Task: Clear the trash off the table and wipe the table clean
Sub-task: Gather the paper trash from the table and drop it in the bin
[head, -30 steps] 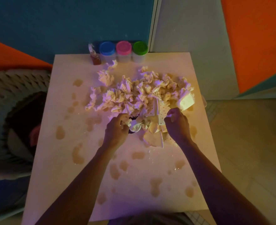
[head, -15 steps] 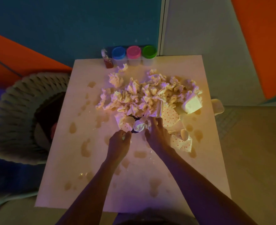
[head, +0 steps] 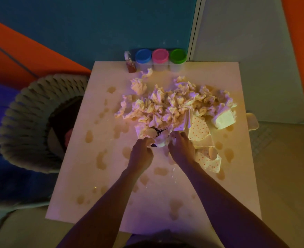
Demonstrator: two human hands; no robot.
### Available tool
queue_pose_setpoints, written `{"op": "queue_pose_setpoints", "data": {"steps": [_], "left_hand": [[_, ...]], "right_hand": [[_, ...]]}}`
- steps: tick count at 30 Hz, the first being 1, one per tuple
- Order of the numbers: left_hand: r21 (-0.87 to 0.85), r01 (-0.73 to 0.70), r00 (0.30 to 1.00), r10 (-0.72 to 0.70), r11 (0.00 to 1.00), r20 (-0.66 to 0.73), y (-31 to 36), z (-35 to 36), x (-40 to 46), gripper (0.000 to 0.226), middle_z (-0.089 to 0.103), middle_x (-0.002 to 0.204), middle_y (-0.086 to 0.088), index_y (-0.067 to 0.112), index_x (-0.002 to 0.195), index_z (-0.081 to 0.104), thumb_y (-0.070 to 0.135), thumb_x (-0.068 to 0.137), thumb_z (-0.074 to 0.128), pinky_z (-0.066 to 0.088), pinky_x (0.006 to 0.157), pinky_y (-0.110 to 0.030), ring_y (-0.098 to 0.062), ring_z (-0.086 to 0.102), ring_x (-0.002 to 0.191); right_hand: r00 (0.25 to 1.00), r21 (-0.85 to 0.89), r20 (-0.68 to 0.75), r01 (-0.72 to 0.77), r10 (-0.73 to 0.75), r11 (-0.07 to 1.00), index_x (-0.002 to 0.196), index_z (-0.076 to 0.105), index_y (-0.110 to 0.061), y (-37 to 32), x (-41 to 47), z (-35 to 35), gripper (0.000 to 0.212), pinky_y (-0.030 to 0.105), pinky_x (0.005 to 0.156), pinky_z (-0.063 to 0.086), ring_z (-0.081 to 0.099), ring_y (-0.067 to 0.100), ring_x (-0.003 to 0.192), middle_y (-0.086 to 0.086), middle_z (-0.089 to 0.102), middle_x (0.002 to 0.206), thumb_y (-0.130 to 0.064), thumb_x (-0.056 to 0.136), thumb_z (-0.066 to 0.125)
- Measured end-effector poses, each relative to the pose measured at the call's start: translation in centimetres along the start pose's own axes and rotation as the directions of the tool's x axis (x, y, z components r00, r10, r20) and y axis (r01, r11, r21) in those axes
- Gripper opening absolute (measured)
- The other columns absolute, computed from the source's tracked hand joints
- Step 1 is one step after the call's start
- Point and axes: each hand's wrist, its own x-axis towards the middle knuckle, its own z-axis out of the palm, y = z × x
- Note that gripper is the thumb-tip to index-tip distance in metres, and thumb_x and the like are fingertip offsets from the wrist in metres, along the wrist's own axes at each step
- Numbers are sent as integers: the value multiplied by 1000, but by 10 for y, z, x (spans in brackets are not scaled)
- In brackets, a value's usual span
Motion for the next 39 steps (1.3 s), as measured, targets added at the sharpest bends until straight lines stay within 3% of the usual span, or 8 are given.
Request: {"op": "queue_pose_setpoints", "data": {"steps": [7, 13, 18, 25, 29, 33, 36, 39], "left_hand": [[138, -151, 987, 142, 979, 74, 4, 22, 26, 44, 55, 128, -10, 21, 134, 56, 23, 90, 62, 51, 94, -40, -30, 58, 115], [227, -211, 976, 190, 951, 110, -6, 33, 32, 45, 52, 126, -5, 32, 137, 54, 29, 92, 57, 52, 92, -39, -27, 54, 114], [122, -97, 981, 116, 988, -153, -9, 20, 37, 40, 47, 130, -9, 19, 127, 56, 21, 89, 64, 54, 85, -45, -34, 53, 112], [159, 25, 987, 1, 987, -160, -23, 0, 70, 51, 46, 133, -13, 15, 139, 45, 24, 91, 61, 50, 87, -48, -38, 50, 118], [158, 10, 988, 15, 987, -154, -27, -3, 79, 30, 56, 120, -11, 18, 123, 58, 23, 93, 58, 49, 84, -43, -34, 54, 111], [49, -2, 989, 9, 999, -150, -37, -6, 85, 20, 65, 105, -7, 20, 109, 69, 29, 93, 60, 51, 80, -38, -28, 62, 98], [-40, -36, 989, 30, 999, -144, -44, -10, 83, 17, 72, 97, -1, 23, 100, 73, 33, 89, 66, 52, 75, -31, -22, 68, 89], [-151, -56, 987, 31, 987, -160, -49, -18, 73, 24, 74, 92, 3, 25, 108, 70, 27, 84, 69, 53, 76, -29, -15, 69, 84]], "right_hand": [[986, 257, -94, -112, 140, 960, 112, 69, -11, 1, -21, -14, 30, 35, 79, 46, 60, 32, 97, 12, 65, 107, -25, 86, 62], [959, 448, -10, -250, 284, 859, 70, 59, -9, 3, -38, -27, 33, 39, 66, 45, 57, 30, 74, 5, 63, 68, -38, 78, 44], [933, 448, 80, -348, 351, 824, 60, 60, -20, -1, -44, -38, 32, 31, 62, 41, 54, 16, 63, -7, 61, 58, -35, 88, 62], [903, 497, 74, -402, 424, 769, 68, 62, -6, -6, -46, -31, 15, 26, 57, 43, 56, 15, 56, -3, 67, 57, -15, 75, 72], [913, 482, 36, -372, 407, 793, 81, 62, -15, -13, -44, -28, 16, 28, 55, 47, 61, 21, 59, 1, 64, 71, -10, 70, 72], [965, 358, 5, -246, 261, 901, 91, 66, -35, -26, -27, -21, 32, 35, 76, 53, 65, 24, 87, -1, 65, 105, -21, 63, 67], [982, 229, 15, -188, 190, 955, 112, 66, -31, -46, -8, -17, 43, 25, 75, 39, 56, 16, 93, -4, 54, 114, -10, 75, 67], [997, 144, 3, -81, 81, 986, 125, 61, -29, -68, 11, -9, 53, 28, 76, 44, 60, 22, 102, -1, 49, 127, -5, 77, 63]]}}
